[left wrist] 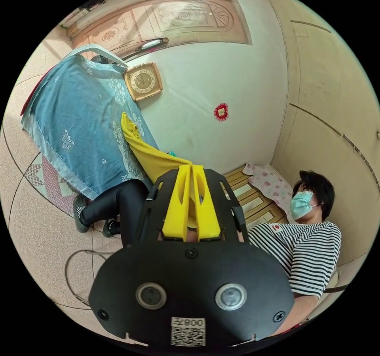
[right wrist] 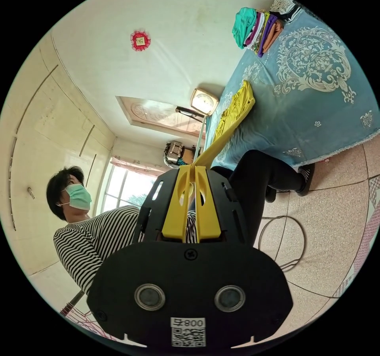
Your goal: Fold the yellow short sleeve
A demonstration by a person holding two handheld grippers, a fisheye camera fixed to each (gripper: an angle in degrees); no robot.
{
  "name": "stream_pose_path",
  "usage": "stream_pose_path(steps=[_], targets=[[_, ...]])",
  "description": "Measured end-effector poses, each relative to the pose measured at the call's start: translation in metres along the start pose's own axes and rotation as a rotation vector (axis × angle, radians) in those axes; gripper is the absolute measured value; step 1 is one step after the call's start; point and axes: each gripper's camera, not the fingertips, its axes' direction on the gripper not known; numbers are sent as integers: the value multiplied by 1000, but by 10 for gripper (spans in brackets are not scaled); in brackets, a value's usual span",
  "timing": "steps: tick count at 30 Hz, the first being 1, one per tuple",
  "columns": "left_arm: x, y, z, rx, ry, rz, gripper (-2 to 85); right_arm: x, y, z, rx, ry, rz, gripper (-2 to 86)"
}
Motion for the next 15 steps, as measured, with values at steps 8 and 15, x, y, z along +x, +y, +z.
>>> stream_pose_path(steps=[8, 15], targets=[[9, 7, 3, 14, 13, -21, 7, 5, 3, -4, 3, -14, 3, 18], [9, 0, 16, 16, -14, -60, 6, 23, -18, -2, 3, -4, 36, 18]])
